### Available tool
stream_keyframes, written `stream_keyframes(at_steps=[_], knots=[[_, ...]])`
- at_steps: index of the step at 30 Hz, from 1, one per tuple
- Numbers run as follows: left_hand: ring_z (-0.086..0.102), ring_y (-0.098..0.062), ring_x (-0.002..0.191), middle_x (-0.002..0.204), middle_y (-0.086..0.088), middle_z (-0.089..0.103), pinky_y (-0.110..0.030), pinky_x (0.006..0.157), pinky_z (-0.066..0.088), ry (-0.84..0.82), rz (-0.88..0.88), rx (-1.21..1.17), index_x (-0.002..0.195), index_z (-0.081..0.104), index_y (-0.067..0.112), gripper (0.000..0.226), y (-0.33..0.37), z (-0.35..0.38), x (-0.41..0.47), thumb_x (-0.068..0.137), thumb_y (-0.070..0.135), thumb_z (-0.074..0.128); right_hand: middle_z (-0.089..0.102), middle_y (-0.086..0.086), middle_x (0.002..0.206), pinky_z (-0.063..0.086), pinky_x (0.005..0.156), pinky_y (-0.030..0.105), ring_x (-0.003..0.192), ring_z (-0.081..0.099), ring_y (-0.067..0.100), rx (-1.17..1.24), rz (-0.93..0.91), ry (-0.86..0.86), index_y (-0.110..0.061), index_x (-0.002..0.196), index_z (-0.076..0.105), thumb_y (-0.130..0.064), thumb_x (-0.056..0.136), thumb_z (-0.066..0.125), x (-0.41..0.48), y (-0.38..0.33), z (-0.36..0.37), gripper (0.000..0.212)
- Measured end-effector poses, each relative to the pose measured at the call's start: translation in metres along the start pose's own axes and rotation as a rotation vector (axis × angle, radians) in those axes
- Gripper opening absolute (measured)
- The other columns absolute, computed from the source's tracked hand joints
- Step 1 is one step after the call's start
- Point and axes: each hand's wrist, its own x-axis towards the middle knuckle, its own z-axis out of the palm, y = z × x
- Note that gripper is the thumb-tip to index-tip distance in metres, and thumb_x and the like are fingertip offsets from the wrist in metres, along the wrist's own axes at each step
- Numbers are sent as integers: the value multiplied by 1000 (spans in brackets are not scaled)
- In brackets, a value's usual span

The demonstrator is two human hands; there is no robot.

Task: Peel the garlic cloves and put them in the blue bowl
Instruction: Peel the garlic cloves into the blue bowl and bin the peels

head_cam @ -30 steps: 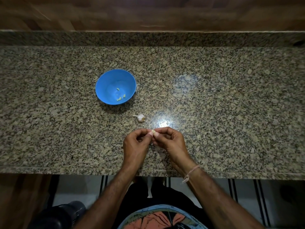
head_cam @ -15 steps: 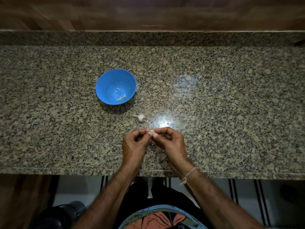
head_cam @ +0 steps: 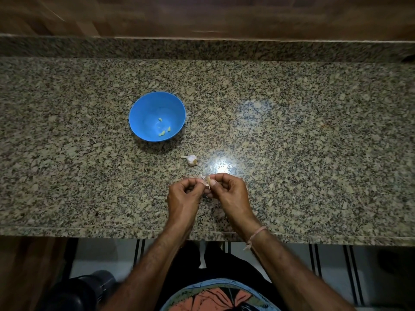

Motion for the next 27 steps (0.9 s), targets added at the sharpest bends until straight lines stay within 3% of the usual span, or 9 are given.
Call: stream_keyframes(at_steps=[4,9,14,17,20,27], knots=[[75,-9,75,81,-5,79,-14,67,55,-33,-51,-42,91,78,3,15,-1,3,0,98,9,67,77,16,106,63,81,26,90,74,20,229,154,9,-2,115,69,-5,103,61,3,2,-3,15],[71,-15,81,86,-6,79,-23,72,54,-20,-87,-36,89,80,11,14,-5,4,4,97,18,70,77,12,101,64,84,29,90,73,17,544,258,61,1,123,65,-5,102,61,11,6,-9,22],[74,-13,86,88,4,78,-26,75,59,70,-30,71,93,78,20,8,-8,2,12,91,13,76,76,13,97,62,78,26,87,71,19,346,177,21,-3,121,70,-7,101,64,14,7,-18,21],[74,-7,89,93,7,78,-18,74,58,24,53,144,99,79,20,11,-8,2,14,93,13,75,76,20,104,63,87,37,91,72,26,194,136,20,-6,117,71,-8,101,65,13,4,-17,17],[74,-3,88,95,9,79,-16,73,59,-48,129,183,107,80,20,14,-7,3,12,93,22,78,77,15,103,63,92,47,95,75,28,66,66,26,-7,112,72,-8,100,67,10,4,-15,13],[65,3,83,98,17,72,-22,67,53,73,303,470,104,78,26,13,-1,3,5,94,33,77,78,2,100,65,85,40,94,77,16,-190,-159,-2,-13,106,75,-18,97,75,10,6,-17,11]])
